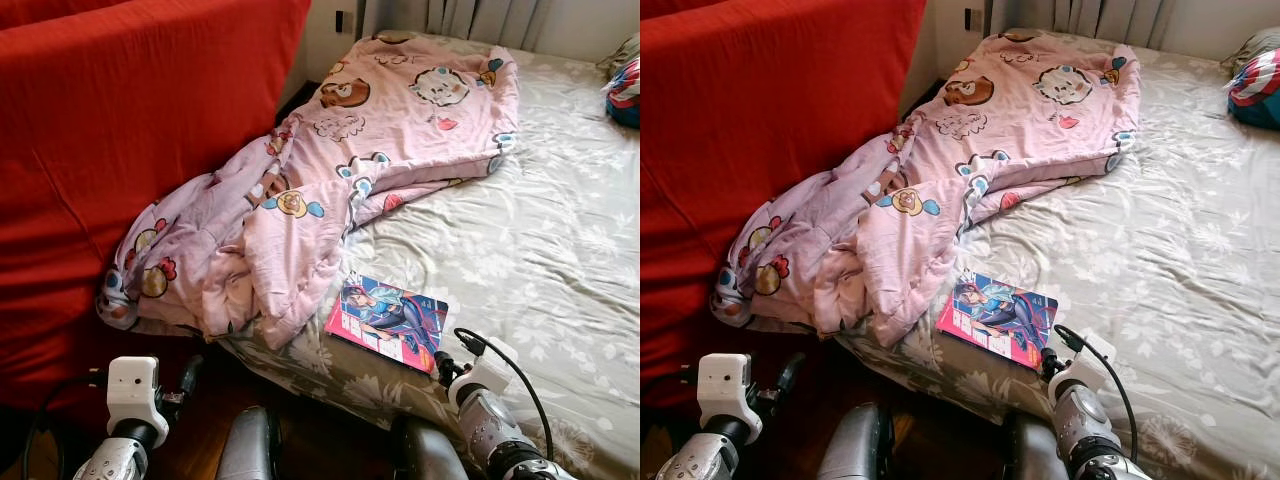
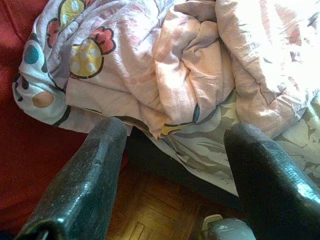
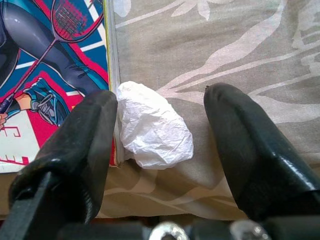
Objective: Clean up the room
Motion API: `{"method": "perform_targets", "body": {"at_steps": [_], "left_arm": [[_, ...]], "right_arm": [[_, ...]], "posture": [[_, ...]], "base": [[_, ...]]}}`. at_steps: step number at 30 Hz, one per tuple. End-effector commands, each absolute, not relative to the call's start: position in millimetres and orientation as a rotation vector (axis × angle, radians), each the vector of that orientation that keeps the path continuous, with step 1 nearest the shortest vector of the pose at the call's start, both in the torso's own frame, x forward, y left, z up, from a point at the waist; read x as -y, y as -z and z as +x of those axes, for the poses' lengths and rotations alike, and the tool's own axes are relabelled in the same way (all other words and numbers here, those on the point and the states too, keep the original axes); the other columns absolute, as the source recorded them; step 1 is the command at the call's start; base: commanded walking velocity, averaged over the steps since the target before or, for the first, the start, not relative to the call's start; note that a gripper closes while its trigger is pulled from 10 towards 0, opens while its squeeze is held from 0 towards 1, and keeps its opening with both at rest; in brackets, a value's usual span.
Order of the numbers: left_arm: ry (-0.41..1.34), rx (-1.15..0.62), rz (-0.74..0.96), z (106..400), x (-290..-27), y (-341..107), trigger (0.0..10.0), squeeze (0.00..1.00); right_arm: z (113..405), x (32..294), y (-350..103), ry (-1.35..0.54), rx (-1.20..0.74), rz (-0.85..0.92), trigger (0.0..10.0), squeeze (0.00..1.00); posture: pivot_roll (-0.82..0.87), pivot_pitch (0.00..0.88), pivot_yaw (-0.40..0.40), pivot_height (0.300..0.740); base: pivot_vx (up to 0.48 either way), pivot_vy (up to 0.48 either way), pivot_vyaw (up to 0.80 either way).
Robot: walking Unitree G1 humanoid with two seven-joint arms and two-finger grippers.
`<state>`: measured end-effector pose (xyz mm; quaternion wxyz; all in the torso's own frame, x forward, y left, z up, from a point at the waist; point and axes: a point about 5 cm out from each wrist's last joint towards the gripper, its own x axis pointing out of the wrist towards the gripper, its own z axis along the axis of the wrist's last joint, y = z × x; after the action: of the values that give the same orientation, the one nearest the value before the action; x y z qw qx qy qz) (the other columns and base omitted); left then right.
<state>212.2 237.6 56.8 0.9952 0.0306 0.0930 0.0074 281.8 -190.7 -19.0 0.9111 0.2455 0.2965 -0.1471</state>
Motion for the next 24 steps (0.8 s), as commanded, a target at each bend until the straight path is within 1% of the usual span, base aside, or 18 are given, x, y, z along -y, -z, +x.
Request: {"method": "perform_targets", "body": {"at_steps": [1, 4, 5, 6, 7, 8, 9, 13, 24], "left_arm": [[-0.015, -0.211, 0.075, 207.9, -240.2, -54.4, 10.0, 0.0], [-0.017, -0.213, 0.076, 207.4, -241.1, -54.1, 10.0, 0.0], [-0.018, -0.215, 0.079, 206.9, -241.3, -54.1, 10.0, 0.0], [-0.018, -0.216, 0.081, 206.6, -241.6, -54.0, 10.0, 0.0], [-0.017, -0.218, 0.084, 206.3, -241.8, -54.0, 10.0, 0.0], [-0.016, -0.218, 0.086, 206.2, -241.9, -54.0, 10.0, 0.0], [-0.017, -0.219, 0.087, 206.1, -241.9, -54.1, 10.0, 0.0], [-0.016, -0.219, 0.088, 206.0, -241.7, -54.4, 10.0, 0.0], [-0.012, -0.225, 0.095, 205.3, -241.4, -53.4, 10.0, 0.0]], "right_arm": [[275.0, 188.7, 25.7, 0.309, -0.646, 0.517, 10.0, 0.0], [275.9, 186.5, 25.2, 0.302, -0.644, 0.527, 10.0, 0.0], [275.9, 185.3, 25.4, 0.296, -0.647, 0.528, 9.0, 0.0], [275.9, 184.4, 25.6, 0.292, -0.65, 0.528, 9.0, 0.0], [275.7, 183.6, 25.9, 0.289, -0.652, 0.529, 9.5, 0.0], [275.5, 182.9, 26.1, 0.286, -0.654, 0.53, 9.1, 0.0], [275.3, 182.2, 26.4, 0.283, -0.655, 0.531, 0.0, 0.0], [274.1, 178.4, 27.8, 0.261, -0.662, 0.54, 0.0, 0.0], [271.7, 178.8, 29.9, 0.274, -0.673, 0.54, 0.0, 0.0]], "posture": [[0.25, 0.165, 0.003, 0.599], [0.25, 0.164, 0.002, 0.599], [0.25, 0.164, 0.002, 0.599], [0.26, 0.163, 0.001, 0.599], [0.26, 0.163, 0.001, 0.599], [0.26, 0.163, 0.001, 0.599], [0.26, 0.163, 0.001, 0.599], [0.26, 0.166, 0.002, 0.599], [0.26, 0.162, 0.004, 0.599]], "base": [[0.0, 0.0, 0.0], [0.0, 0.0, 0.0], [0.0, 0.0, 0.0], [0.0, 0.0, 0.0], [0.0, 0.0, 0.0], [0.0, 0.0, 0.0], [0.0, 0.0, 0.0], [0.0, 0.0, 0.0], [0.0, 0.0, 0.0]]}}
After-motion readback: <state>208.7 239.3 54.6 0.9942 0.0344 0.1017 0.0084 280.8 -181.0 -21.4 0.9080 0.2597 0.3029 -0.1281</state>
